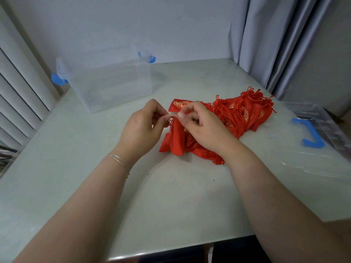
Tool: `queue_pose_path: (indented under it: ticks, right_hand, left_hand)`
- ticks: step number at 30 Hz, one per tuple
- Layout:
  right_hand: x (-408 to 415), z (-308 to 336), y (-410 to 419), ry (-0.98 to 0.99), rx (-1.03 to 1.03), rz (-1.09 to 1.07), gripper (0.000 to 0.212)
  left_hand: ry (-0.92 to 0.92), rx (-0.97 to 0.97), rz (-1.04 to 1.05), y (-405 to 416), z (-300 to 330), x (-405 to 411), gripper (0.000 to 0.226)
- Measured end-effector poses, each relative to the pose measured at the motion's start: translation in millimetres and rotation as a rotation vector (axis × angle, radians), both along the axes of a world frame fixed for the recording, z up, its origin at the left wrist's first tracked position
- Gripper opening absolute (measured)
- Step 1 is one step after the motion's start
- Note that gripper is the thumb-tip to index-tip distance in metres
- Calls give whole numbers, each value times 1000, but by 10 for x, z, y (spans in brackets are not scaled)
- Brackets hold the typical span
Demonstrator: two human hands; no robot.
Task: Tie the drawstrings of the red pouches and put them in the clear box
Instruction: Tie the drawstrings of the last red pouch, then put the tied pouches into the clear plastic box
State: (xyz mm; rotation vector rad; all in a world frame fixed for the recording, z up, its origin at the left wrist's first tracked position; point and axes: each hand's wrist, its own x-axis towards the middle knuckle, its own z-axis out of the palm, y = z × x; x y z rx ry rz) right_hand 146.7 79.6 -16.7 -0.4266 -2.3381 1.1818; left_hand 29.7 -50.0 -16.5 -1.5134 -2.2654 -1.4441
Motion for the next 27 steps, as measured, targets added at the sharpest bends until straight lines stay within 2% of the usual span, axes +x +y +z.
queue_pose_path:
  ticks: [2,3,6,8,12,15,17,19,22,24,27]
  right_hand:
    - [-9,-8,-19,-23,-78,68,47]
    - [-18,-37,-22,-48,-52,82,48]
    - [-62,-108,26,-1,36,-11,30]
    - [-58,-106,103,61,72,-144,27]
    - [-71,-154,195,21,237,-328,28]
    - [-84,-189,159,-48,346,-344,30]
    - [-72,-171,137,-44,373,-341,32]
    - [-46,-149,126,-87,412,-346,42]
    - [-11,-105,137,-309,459,-295,76]
    - [9,-83,156,-445,435,-232,95]
    - [46,-33,199,-608,386,-193,111]
  left_hand:
    - [-47,25,-4,11,-2,9,15]
    - [-94,34,-24,22,-13,26,16]
    - [-147,72,-7,51,-34,5,12]
    - [-71,64,157,66,-26,-118,6]
    - [127,-158,375,142,71,-415,38]
    - [268,-342,464,262,200,-631,64]
    - [366,-396,571,300,288,-858,73]
    - [401,-417,663,306,360,-1095,76]
    - [417,-533,724,281,365,-1346,72]
    - [486,-575,719,258,339,-1409,62]
    - [590,-510,710,214,367,-1493,45]
